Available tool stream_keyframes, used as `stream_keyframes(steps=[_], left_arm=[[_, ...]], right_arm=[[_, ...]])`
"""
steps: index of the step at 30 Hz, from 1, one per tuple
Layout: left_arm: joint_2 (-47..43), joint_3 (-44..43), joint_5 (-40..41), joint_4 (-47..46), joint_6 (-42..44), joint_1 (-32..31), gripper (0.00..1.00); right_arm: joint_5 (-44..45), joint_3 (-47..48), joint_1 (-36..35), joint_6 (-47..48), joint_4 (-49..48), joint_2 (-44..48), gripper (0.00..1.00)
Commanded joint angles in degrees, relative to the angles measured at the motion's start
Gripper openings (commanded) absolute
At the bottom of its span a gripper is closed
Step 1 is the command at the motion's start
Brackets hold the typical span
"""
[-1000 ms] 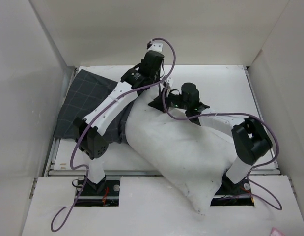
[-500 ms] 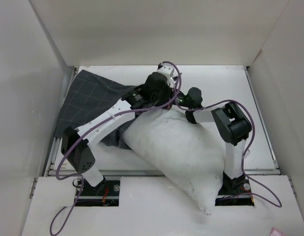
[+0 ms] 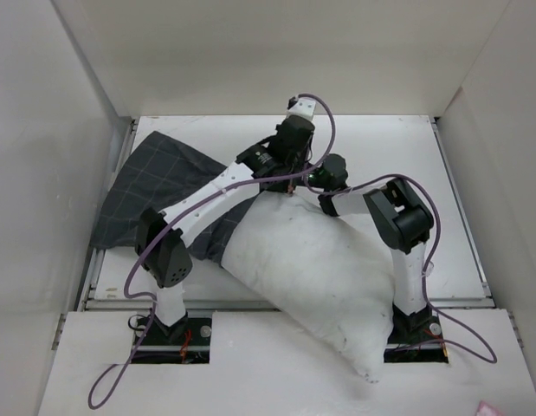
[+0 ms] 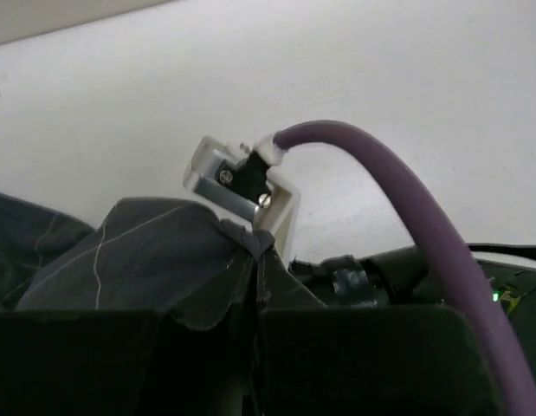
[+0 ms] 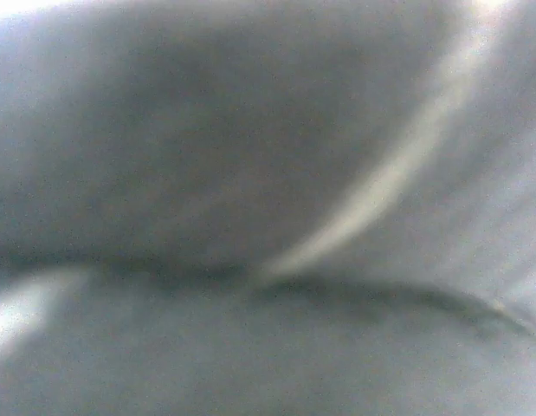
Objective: Put the pillow into the pillowcase
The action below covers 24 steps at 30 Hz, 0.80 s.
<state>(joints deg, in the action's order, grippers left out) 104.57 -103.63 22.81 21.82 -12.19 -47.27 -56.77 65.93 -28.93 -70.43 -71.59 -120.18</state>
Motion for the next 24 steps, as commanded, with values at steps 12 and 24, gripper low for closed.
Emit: stream_keyframes(steps=[12, 24], left_arm=[[-25.5, 29.5, -22.7, -13.6, -3.9, -5.5, 0.0], [-5.3, 13.2, -18.2, -9.8, 1.4, -4.6, 0.13]], right_arm=[[21.0, 4.7, 12.5, -11.0, -32.2, -1.5, 0.0], [17.3, 9.8, 15.1, -1.3, -17.1, 0.8, 0.46]])
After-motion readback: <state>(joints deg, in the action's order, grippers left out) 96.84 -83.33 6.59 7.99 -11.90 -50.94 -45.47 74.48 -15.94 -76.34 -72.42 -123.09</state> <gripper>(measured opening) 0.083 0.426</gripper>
